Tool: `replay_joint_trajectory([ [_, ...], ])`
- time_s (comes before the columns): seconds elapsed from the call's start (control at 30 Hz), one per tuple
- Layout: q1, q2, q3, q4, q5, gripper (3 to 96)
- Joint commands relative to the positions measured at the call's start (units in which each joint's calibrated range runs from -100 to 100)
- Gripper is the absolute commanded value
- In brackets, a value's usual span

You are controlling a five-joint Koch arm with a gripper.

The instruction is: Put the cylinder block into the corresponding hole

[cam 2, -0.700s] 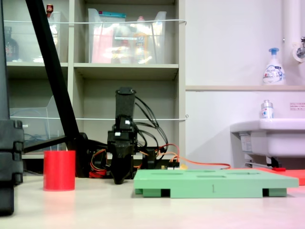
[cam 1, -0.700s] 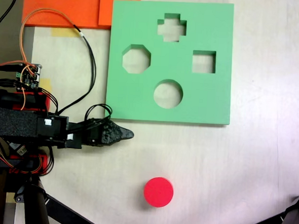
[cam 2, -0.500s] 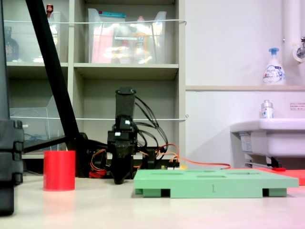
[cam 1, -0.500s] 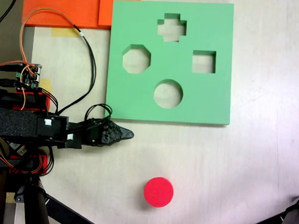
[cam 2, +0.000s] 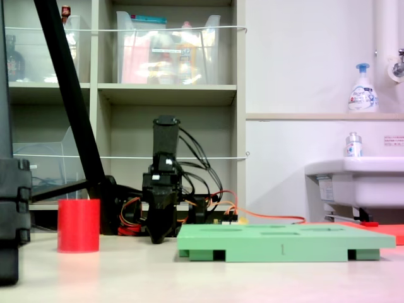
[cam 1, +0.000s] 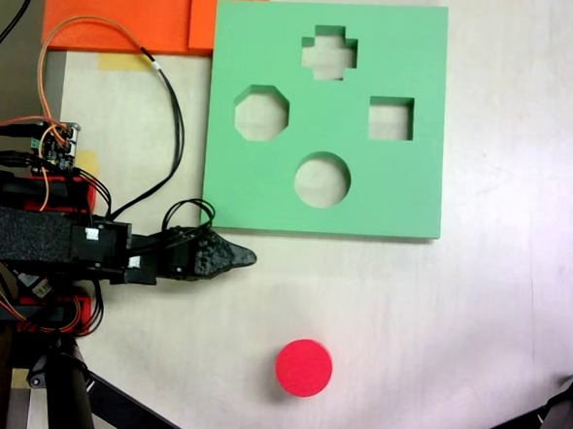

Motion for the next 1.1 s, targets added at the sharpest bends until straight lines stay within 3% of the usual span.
replay_joint_trajectory([
  [0.03,0.34,-0.68,-0.88,-6.18,-0.29,50.1],
  [0.2,-0.2,-0.68,-0.88,-3.87,0.59,54.0],
  [0.33,-0.24,-0.68,-0.88,17.32,20.85,51.4],
  [0.5,-2.39,-0.68,-0.88,34.46,37.56,52.3],
  [0.8,-3.22,-0.68,-0.88,43.8,52.01,53.5],
  [0.87,-3.66,-0.68,-0.88,43.41,51.97,58.7],
  [1.0,-3.66,0.57,0.91,45.63,51.92,80.4],
  [1.1,-3.91,11.19,0.81,57.37,51.48,82.5],
])
